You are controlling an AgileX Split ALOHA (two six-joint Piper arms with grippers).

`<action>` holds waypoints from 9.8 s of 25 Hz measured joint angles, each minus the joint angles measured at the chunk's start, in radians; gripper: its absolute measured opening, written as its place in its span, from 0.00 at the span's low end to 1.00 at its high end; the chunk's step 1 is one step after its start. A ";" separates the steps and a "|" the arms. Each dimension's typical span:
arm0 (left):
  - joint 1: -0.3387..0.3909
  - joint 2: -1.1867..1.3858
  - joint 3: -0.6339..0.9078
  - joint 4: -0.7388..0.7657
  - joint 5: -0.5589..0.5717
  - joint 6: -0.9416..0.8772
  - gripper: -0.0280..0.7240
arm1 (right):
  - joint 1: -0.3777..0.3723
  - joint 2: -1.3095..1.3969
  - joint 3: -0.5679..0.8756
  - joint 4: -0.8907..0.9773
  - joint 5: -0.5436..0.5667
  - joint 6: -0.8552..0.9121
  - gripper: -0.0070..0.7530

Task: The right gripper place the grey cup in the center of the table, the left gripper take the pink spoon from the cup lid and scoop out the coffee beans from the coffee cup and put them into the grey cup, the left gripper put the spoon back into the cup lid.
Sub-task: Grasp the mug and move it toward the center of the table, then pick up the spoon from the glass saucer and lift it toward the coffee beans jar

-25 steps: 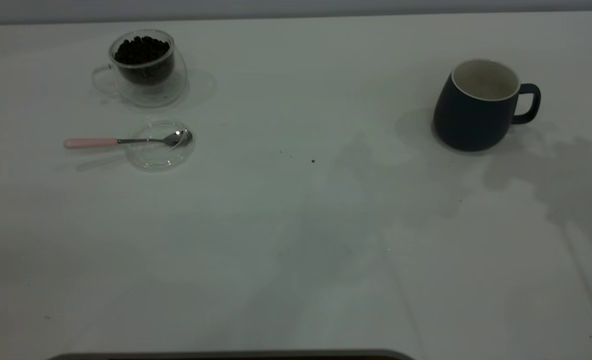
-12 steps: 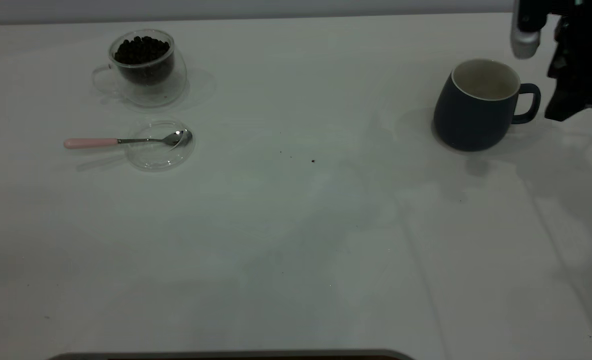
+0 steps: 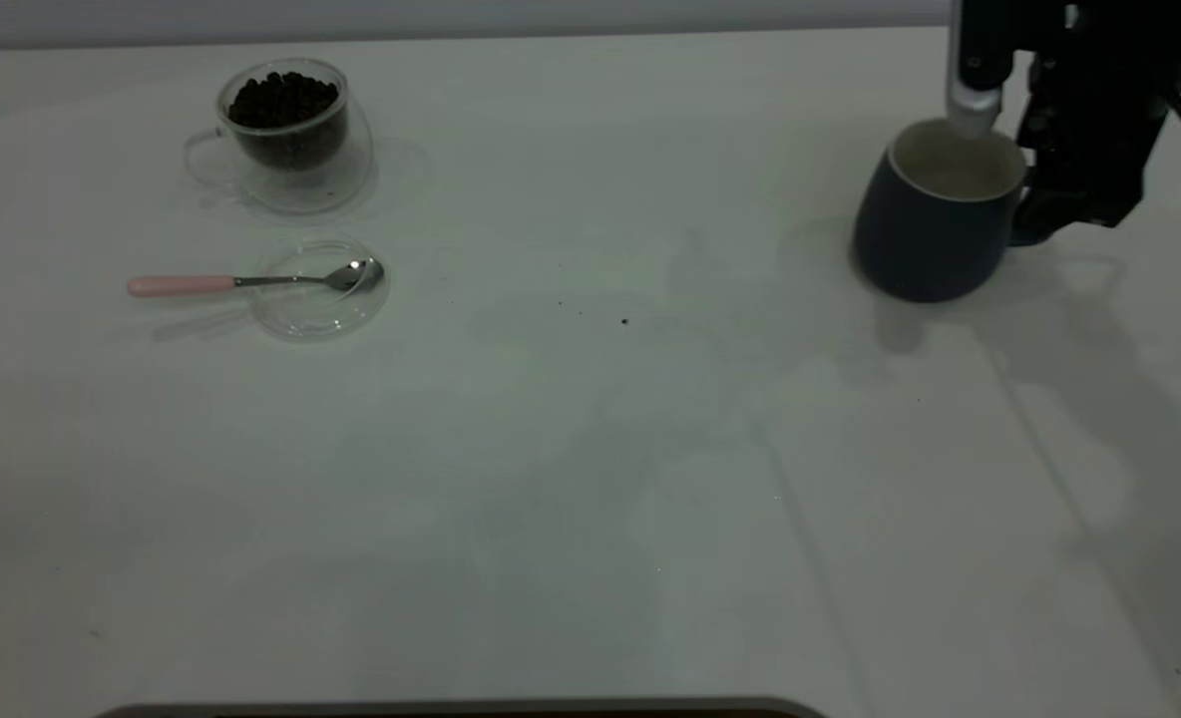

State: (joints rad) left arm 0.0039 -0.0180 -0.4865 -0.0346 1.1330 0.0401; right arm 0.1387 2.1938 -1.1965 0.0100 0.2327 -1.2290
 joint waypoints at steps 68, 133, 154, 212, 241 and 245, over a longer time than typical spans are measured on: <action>0.000 0.000 0.000 0.000 0.000 0.000 0.82 | 0.345 0.136 -0.135 0.570 -0.127 -0.057 0.79; 0.000 0.000 0.000 0.000 0.001 0.000 0.82 | -0.162 -2.163 0.726 0.000 0.897 1.165 0.79; 0.000 0.000 0.000 0.000 0.001 0.000 0.82 | -0.162 -2.166 0.726 0.013 0.897 1.163 0.79; 0.444 2.018 -0.629 -0.946 -0.322 1.044 0.98 | -0.162 -2.166 0.726 0.016 0.895 1.162 0.79; 0.399 2.544 -0.902 -1.067 -0.182 1.172 0.98 | -0.162 -2.167 0.726 0.018 0.895 1.162 0.79; 0.380 2.567 -0.918 -1.082 -0.177 1.164 0.98 | -0.162 -2.167 0.726 0.019 0.895 1.162 0.79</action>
State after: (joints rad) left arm 0.3836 2.5490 -1.4043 -1.1166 0.9561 1.2042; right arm -0.0232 0.0272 -0.4702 0.0285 1.1274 -0.0673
